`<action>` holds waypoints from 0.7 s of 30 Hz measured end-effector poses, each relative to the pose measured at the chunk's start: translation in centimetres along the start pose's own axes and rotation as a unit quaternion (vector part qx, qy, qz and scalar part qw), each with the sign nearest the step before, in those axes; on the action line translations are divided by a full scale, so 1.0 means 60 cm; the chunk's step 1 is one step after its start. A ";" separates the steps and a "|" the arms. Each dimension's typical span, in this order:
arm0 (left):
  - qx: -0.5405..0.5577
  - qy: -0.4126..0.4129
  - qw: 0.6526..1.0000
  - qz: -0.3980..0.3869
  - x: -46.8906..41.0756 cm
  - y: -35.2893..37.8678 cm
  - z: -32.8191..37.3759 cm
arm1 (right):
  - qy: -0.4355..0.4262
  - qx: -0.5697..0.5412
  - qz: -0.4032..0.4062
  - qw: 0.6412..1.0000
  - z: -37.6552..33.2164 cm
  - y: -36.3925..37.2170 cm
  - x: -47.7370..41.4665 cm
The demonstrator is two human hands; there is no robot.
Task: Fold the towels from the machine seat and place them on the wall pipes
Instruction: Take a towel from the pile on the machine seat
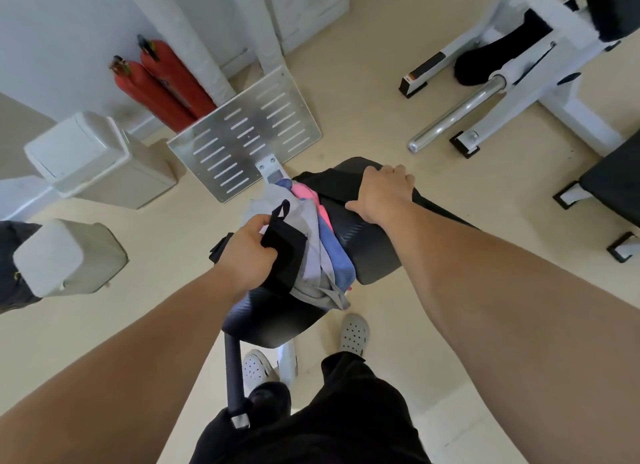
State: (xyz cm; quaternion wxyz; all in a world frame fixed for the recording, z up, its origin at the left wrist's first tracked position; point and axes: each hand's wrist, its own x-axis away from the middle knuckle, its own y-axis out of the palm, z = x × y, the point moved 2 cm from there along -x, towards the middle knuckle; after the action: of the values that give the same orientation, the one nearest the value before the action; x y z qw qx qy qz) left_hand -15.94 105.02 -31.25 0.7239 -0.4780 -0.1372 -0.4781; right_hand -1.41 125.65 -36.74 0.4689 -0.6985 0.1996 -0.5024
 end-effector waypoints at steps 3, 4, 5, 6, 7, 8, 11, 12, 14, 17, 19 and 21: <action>0.006 -0.007 1.000 0.012 0.011 -0.004 -0.004 | 0.028 -0.067 0.003 0.997 -0.006 -0.007 0.008; 0.006 -0.012 1.000 0.012 0.014 -0.006 -0.006 | 0.028 -0.091 0.013 0.995 -0.006 -0.008 0.016; 0.008 -0.013 1.000 0.013 0.016 -0.008 -0.007 | 0.023 -0.112 0.021 0.993 -0.005 -0.008 0.028; 0.012 -0.013 1.000 0.014 0.017 -0.011 -0.010 | 0.016 -0.132 0.028 0.991 -0.003 -0.006 0.041; 0.016 -0.010 1.000 0.018 0.019 -0.014 -0.012 | 0.007 -0.154 0.037 0.987 -0.001 -0.004 0.055; 0.021 -0.007 1.000 0.023 0.021 -0.018 -0.014 | -0.002 -0.181 0.048 0.982 0.001 0.000 0.071; 0.064 0.016 0.997 0.033 0.033 -0.035 -0.025 | -0.041 -0.235 0.086 0.967 -0.001 0.007 0.121; 0.078 0.027 0.996 0.036 0.039 -0.042 -0.030 | -0.058 -0.239 0.093 0.965 -0.005 0.007 0.136; 0.106 0.052 0.992 0.041 0.050 -0.058 -0.041 | -0.081 -0.251 0.099 0.959 -0.018 0.003 0.165; 0.133 0.088 0.986 0.040 0.069 -0.080 -0.061 | -0.095 -0.283 0.113 0.948 -0.047 -0.017 0.217; 0.145 0.110 0.982 0.044 0.086 -0.098 -0.079 | -0.101 -0.303 0.121 0.940 -0.072 -0.036 0.255; 0.134 0.144 0.979 0.055 0.107 -0.124 -0.102 | -0.102 -0.314 0.129 0.935 -0.105 -0.061 0.300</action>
State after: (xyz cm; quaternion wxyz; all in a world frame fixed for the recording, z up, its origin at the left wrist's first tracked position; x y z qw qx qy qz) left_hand -20.42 95.72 -25.98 0.8187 -0.3093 -0.0683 -0.4789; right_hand -0.21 111.03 -23.99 0.3045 -0.8255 0.3872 -0.2755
